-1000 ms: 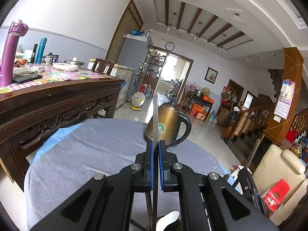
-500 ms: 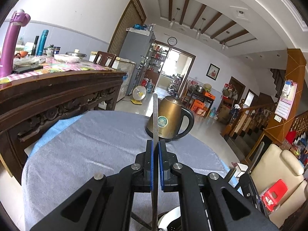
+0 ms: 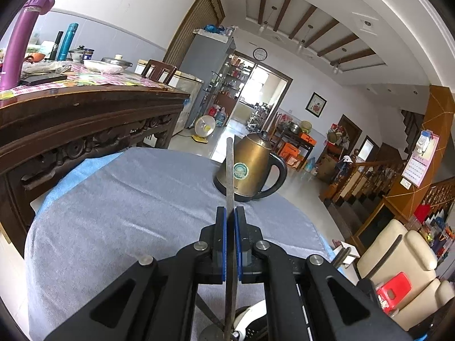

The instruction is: Organize utensils

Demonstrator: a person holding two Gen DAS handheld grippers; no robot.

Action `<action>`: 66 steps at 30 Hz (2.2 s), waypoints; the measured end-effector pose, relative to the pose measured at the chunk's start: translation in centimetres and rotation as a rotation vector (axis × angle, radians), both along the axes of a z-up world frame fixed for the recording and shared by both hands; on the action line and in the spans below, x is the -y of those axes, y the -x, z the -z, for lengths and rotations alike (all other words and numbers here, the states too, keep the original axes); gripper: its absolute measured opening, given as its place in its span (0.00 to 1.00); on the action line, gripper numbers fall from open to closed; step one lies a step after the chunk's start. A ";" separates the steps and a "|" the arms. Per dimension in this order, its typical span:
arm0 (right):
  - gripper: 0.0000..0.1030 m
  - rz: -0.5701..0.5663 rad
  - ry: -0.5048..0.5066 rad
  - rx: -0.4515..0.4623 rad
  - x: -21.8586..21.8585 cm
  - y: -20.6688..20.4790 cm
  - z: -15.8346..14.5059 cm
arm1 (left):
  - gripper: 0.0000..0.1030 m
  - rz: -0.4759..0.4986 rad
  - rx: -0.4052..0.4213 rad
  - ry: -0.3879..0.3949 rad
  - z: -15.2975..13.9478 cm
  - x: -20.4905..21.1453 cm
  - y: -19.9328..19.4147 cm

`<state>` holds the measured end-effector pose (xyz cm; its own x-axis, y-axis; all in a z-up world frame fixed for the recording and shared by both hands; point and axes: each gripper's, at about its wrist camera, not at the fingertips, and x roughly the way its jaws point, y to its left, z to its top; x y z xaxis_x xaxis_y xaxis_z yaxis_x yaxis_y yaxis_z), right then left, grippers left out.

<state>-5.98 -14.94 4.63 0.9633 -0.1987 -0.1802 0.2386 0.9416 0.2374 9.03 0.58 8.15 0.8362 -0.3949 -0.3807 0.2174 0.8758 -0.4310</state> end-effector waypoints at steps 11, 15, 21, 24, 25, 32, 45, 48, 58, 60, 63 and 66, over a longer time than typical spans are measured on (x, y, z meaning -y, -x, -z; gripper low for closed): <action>0.07 -0.008 -0.018 -0.014 0.6 0.7 0.4 | 0.05 0.006 0.051 0.069 -3.1 -0.7 0.8; 0.07 -0.014 -0.022 -0.016 0.5 0.8 0.5 | 0.05 -0.011 0.102 0.073 -4.0 -0.5 1.3; 0.07 -0.017 -0.020 -0.023 0.4 0.7 0.7 | 0.05 -0.007 0.139 -0.021 -2.1 1.7 2.0; 0.07 -0.014 -0.019 -0.026 0.4 0.8 0.8 | 0.05 0.008 0.104 -0.011 -1.4 1.6 2.1; 0.07 -0.016 -0.020 -0.027 0.5 0.7 0.8 | 0.05 0.008 0.105 -0.017 -1.3 1.5 2.2; 0.07 -0.026 -0.028 -0.033 0.1 0.8 1.0 | 0.05 0.028 0.091 -0.062 -0.7 1.4 2.3; 0.07 0.022 -0.048 -0.030 1.8 2.1 0.3 | 0.06 0.242 -0.026 -0.195 1.4 3.3 2.7; 0.07 0.041 -0.052 -0.031 2.3 2.8 0.3 | 0.06 0.250 -0.060 -0.183 2.0 3.1 2.7; 0.22 0.025 -0.067 -0.072 2.0 3.9 0.5 | 0.09 0.241 0.000 -0.191 -0.2 0.2 5.5; 0.34 0.018 -0.079 -0.080 1.9 3.9 0.5 | 0.23 0.242 0.004 -0.207 -0.4 -0.1 6.0; 0.50 0.014 -0.074 -0.078 1.2 4.7 0.4 | 0.59 0.229 0.012 -0.230 -0.7 -1.1 7.2; 0.50 0.020 -0.048 -0.086 0.6 5.4 0.0 | 0.63 0.212 0.020 -0.260 -1.2 -1.7 8.2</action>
<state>-11.39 -15.59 4.66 0.9399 -0.2070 -0.2715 0.2788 0.9244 0.2604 0.82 2.25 9.32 0.7542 -0.4526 -0.4757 0.4128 0.8903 -0.1926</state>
